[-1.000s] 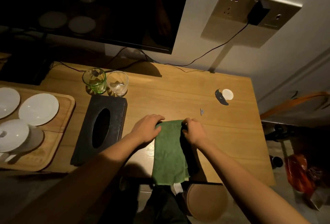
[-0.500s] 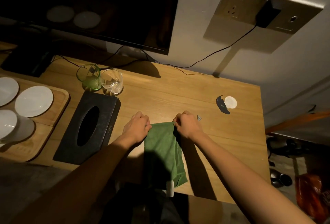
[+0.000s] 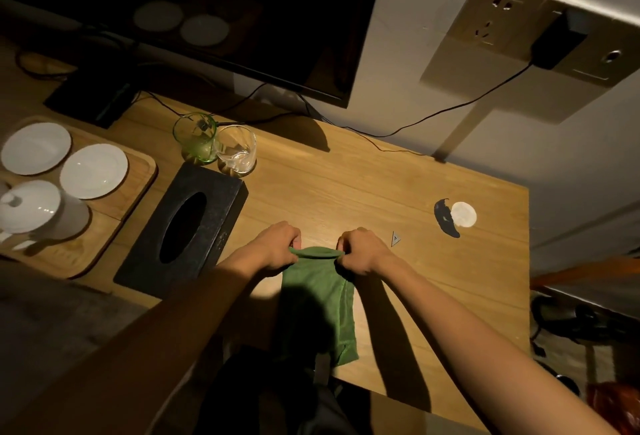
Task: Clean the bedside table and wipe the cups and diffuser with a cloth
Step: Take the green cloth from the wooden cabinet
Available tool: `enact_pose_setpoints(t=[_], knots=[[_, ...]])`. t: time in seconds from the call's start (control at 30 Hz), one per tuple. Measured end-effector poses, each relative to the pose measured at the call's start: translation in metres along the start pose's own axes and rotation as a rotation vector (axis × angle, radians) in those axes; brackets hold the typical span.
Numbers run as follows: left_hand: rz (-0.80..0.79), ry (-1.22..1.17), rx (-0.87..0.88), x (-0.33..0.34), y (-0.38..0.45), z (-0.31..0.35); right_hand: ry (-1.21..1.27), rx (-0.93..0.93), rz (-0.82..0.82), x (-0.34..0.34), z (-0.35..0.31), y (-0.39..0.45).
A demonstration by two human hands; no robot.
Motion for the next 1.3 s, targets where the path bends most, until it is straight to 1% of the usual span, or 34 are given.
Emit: enact_pose_setpoints(t=[0.1, 0.17, 0.23, 0.3, 0.37, 0.47, 0.6, 0.77, 0.87, 0.9, 1.0, 1.07, 1.2, 1.3], knots=[[0.034, -0.171, 0.066, -0.009, -0.017, -0.004, 0.119, -0.078, -0.025, -0.017, -0.003, -0.009], [0.07, -0.304, 0.08, -0.019, -0.035, -0.008, 0.161, -0.146, -0.042, -0.033, -0.015, -0.019], [0.128, -0.394, 0.078, -0.032, -0.057, -0.013, 0.148, -0.215, -0.063, -0.049, -0.035, -0.029], [0.219, -0.422, 0.075, -0.05, -0.082, -0.021, 0.113, -0.277, -0.075, -0.061, -0.062, -0.036], [0.272, -0.464, 0.093, -0.066, -0.102, -0.025, 0.101, -0.324, -0.074, -0.075, -0.083, -0.042], [0.373, -0.532, 0.121, -0.089, -0.148, -0.042, 0.032, -0.406, -0.063, -0.093, -0.134, -0.057], [0.557, -0.573, 0.153, -0.118, -0.221, -0.071, -0.132, -0.51, 0.03, -0.112, -0.216, -0.085], [0.8, -0.577, 0.13, -0.129, -0.326, -0.115, -0.174, -0.673, 0.158, -0.117, -0.321, -0.125], [0.944, -0.603, 0.092, -0.118, -0.401, -0.151, -0.191, -0.794, 0.185, -0.095, -0.387, -0.15], [0.967, -0.625, 0.093, -0.116, -0.415, -0.158, -0.187, -0.833, 0.192, -0.09, -0.399, -0.155], [1.076, -0.667, 0.017, -0.08, -0.502, -0.2, -0.22, -0.969, 0.173, -0.035, -0.471, -0.184], [1.137, -0.662, -0.042, -0.057, -0.549, -0.223, -0.215, -1.014, 0.154, 0.0, -0.51, -0.197], [1.255, -0.662, -0.139, 0.011, -0.648, -0.271, -0.261, -1.109, 0.047, 0.088, -0.593, -0.225], [1.341, -0.691, -0.258, 0.08, -0.716, -0.304, -0.305, -1.2, -0.073, 0.166, -0.649, -0.253]])
Point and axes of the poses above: each hand's wrist, its own y-axis towards the middle knuckle, its own x-axis out of the palm, z = x × y, the point moved 6 cm from there along y, towards the middle knuckle, and after that the axes turned 11 degrees about -z, right-handed, at the moved point
